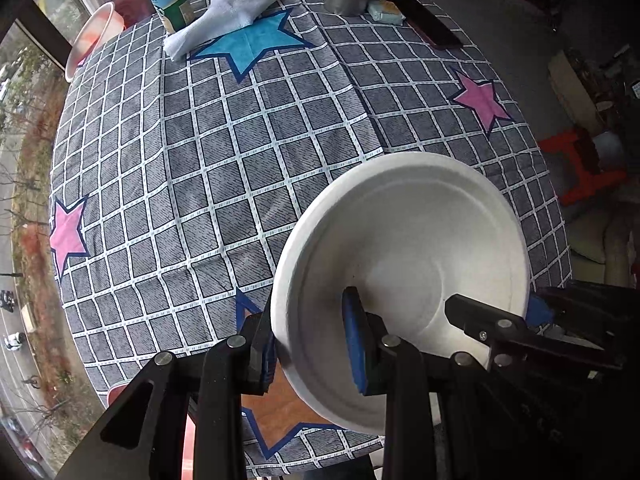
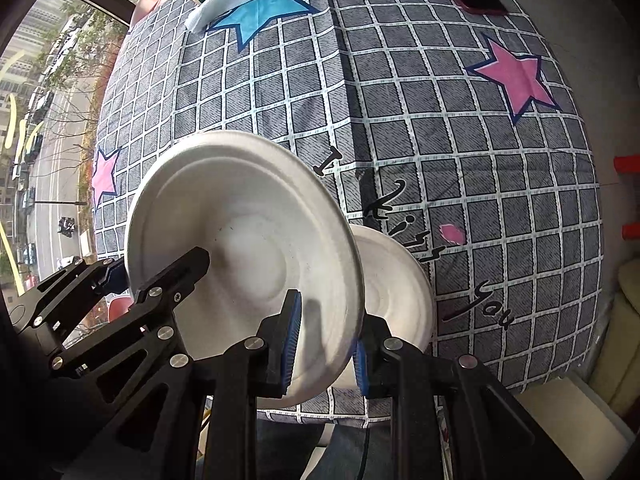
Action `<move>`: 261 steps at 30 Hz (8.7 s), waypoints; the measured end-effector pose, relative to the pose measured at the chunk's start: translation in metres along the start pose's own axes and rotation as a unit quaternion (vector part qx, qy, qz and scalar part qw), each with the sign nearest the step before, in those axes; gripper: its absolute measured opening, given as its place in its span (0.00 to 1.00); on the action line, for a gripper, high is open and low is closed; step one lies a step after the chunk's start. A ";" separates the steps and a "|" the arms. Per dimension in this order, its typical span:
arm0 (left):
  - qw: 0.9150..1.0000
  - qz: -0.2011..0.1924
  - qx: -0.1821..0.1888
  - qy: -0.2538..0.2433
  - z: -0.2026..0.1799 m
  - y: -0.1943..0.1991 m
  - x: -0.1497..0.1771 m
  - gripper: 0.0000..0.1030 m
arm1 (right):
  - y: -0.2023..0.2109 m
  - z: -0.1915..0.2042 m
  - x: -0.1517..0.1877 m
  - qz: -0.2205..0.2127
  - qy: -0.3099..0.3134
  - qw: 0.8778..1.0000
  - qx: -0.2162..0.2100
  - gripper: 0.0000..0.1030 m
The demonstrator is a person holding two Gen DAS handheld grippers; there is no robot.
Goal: Organize plates and bowls
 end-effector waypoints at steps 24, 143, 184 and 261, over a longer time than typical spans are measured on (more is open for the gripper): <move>0.999 0.029 -0.002 -0.040 -0.030 -0.035 0.025 0.62 | -0.027 -0.046 0.028 0.023 -0.021 0.998 0.062 0.26; 0.995 -0.040 -0.080 -0.041 0.019 0.008 0.037 1.00 | 0.019 -0.044 0.014 -0.069 0.022 0.988 0.136 0.99; 0.995 -0.046 -0.077 -0.037 0.018 0.012 0.036 1.00 | 0.038 -0.039 0.004 -0.105 0.043 0.980 0.163 0.99; 0.999 0.022 -0.041 -0.005 0.002 -0.033 0.040 1.00 | 0.003 -0.077 0.022 -0.044 -0.011 0.987 0.152 0.99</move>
Point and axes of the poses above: each gripper's, at about its wrist camera, not at the fingertips, and y roughly against the way its jaws point, z to its left, x to its underside, the point moved 8 cm from there along -y, roughly the way its jaws point, and after that the axes turned 7 degrees about -z, right-handed, at the moved point
